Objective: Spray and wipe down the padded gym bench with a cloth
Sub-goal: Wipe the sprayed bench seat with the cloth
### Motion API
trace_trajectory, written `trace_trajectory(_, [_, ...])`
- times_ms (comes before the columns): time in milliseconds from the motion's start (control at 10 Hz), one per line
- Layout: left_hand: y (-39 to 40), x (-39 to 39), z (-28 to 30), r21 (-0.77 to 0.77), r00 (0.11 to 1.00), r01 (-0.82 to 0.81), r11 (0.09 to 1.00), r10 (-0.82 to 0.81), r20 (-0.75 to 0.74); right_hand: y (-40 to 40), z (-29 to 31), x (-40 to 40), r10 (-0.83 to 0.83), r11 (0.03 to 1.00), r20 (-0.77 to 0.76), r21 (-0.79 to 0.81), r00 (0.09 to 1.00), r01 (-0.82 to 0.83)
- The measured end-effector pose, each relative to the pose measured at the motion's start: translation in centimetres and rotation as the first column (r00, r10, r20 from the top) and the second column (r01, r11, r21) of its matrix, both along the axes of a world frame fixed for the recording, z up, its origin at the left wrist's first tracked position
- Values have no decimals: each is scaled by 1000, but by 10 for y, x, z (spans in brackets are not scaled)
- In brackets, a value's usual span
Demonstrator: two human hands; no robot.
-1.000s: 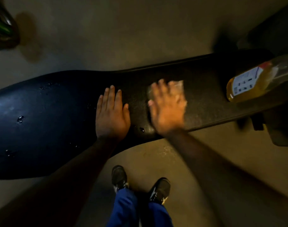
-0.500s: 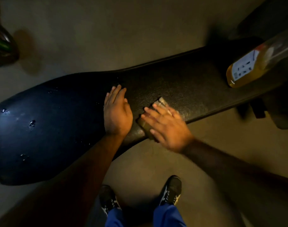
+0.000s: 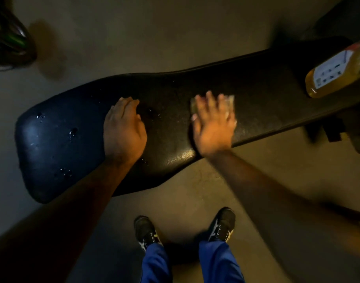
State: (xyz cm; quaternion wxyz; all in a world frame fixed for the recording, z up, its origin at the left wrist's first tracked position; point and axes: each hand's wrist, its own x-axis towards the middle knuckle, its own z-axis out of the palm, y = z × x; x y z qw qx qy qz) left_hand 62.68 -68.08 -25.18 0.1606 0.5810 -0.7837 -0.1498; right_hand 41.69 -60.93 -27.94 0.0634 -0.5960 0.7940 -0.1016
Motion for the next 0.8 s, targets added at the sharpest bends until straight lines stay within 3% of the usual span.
trace_trajectory(100, [-14,15,-8,31,996,-32,999,29,84,43,8,50,528,843,104,52,843,-535])
trace_trajectory(200, [-16,29,-22,35,987,16,999,-21,157,30,0,-7,628,775,17,76,778,-628])
trace_trajectory(300, [-14,30,-28,17,983,30,999,-32,178,7,-2,-2,25,999,4,23,1000,-25])
trace_trajectory(400, [-12,26,-21,20,982,10,1000,-14,190,28,9,58,322,942,64,81,944,-327])
trace_trajectory(500, [-11,26,-18,37,980,4,999,-11,200,6,14,16,584,793,104,141,805,-593])
trace_trajectory(600, [-12,26,-21,37,980,10,999,-17,196,-41,11,4,99,986,51,130,994,-105])
trace_trajectory(700, [-13,25,-20,52,977,-5,999,-6,213,-41,15,60,282,952,103,90,954,-291])
trace_trajectory(800, [-15,26,-19,78,973,-4,997,-15,230,-50,9,31,590,795,138,76,796,-602])
